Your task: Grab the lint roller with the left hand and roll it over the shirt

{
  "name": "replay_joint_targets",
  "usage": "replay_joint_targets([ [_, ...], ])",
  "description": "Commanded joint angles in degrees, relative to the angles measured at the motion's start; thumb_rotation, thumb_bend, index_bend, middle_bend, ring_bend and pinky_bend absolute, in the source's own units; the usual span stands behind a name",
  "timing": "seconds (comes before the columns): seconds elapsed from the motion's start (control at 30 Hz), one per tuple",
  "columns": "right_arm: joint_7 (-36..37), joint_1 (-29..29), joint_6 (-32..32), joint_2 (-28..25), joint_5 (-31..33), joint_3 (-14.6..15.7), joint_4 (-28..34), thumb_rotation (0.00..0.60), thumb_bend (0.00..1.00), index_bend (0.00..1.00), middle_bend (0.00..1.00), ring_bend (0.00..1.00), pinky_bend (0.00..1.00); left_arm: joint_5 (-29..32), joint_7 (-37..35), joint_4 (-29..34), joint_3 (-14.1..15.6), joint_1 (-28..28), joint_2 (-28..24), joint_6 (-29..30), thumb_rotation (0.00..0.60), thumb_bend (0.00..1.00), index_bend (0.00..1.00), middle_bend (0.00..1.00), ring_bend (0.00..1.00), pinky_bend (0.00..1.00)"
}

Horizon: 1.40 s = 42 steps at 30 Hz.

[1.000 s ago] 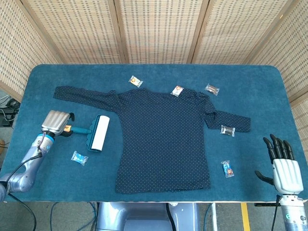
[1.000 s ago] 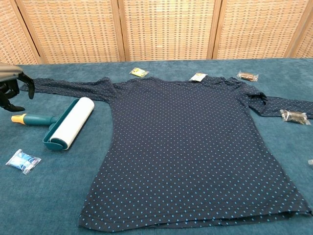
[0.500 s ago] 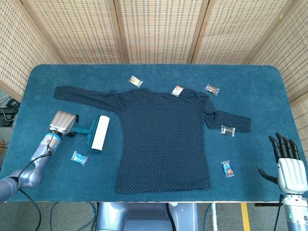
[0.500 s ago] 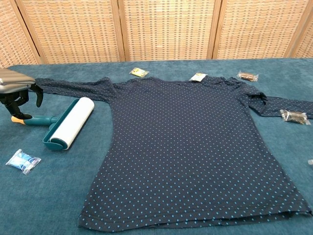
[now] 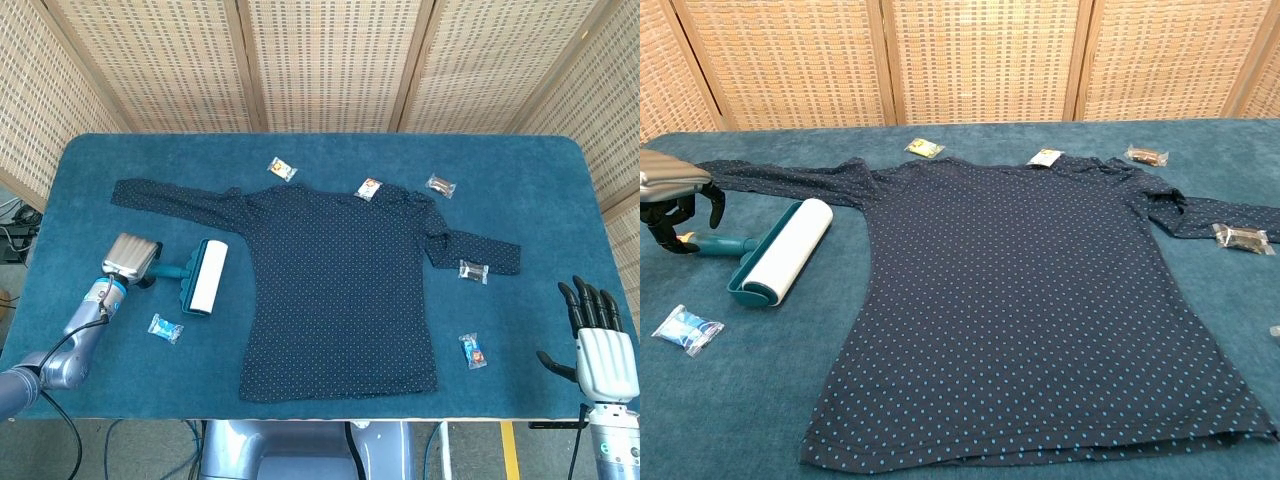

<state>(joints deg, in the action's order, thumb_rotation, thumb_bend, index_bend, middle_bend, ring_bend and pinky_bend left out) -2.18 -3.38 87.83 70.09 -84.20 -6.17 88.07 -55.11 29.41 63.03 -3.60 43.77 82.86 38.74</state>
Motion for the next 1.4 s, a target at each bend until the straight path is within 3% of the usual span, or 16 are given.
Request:
replay_joint_targets([
  [0.03, -0.04, 0.0, -0.07, 0.01, 0.13, -0.03, -0.02, 0.6, 0.14, 0.0, 0.0, 0.0, 0.0, 0.07, -0.27, -1.0, 0.26, 0.19, 0.79, -0.47, 0.6, 0.31, 0.41, 0.84, 0.75, 0.69],
  [0.33, 0.01, 0.01, -0.08, 0.0, 0.41, -0.18, -0.07, 0.6, 0.14, 0.0, 0.0, 0.0, 0.0, -0.12, -0.18, -4.92, 1.14, 0.81, 4.05, -1.55, 0.6, 0.32, 0.42, 0.84, 0.75, 0.69],
  [0.53, 0.17, 0.07, 0.22, 0.01, 0.13, -0.14, -0.09, 0.6, 0.14, 0.0, 0.0, 0.0, 0.0, -0.41, 0.65, -6.39, 1.65, 1.06, 5.92, -1.26, 0.6, 0.62, 0.55, 0.84, 0.75, 0.69],
  [0.67, 0.57, 0.2, 0.73, -0.12, -0.26, -0.14, 0.05, 0.6, 0.14, 0.0, 0.0, 0.0, 0.0, -0.54, 1.64, -6.05, 1.94, 1.02, 6.3, -0.45, 0.6, 0.78, 0.74, 0.86, 0.76, 0.69],
  [0.73, 0.77, 0.27, 0.86, -0.21, -0.4, -0.09, 0.13, 0.6, 0.14, 0.0, 0.0, 0.0, 0.0, -0.62, 1.84, -5.4, 1.93, 0.97, 6.08, 0.0, 0.6, 0.83, 0.79, 0.86, 0.76, 0.69],
  [1.03, 1.7, 0.59, 1.78, -0.89, -1.38, 0.08, 0.96, 0.6, 0.14, 0.0, 0.0, 0.0, 0.0, 0.56, 6.56, 5.2, 1.47, 1.7, -1.09, 3.45, 0.6, 0.88, 0.84, 0.86, 0.76, 0.69],
  [1.4, 2.92, 0.91, 2.46, -1.76, -2.25, 0.3, 1.93, 0.6, 0.14, 0.0, 0.0, 0.0, 0.0, 15.34, 21.81, 21.78, 2.13, 7.73, -10.74, 6.36, 0.6, 0.88, 0.85, 0.86, 0.76, 0.69],
])
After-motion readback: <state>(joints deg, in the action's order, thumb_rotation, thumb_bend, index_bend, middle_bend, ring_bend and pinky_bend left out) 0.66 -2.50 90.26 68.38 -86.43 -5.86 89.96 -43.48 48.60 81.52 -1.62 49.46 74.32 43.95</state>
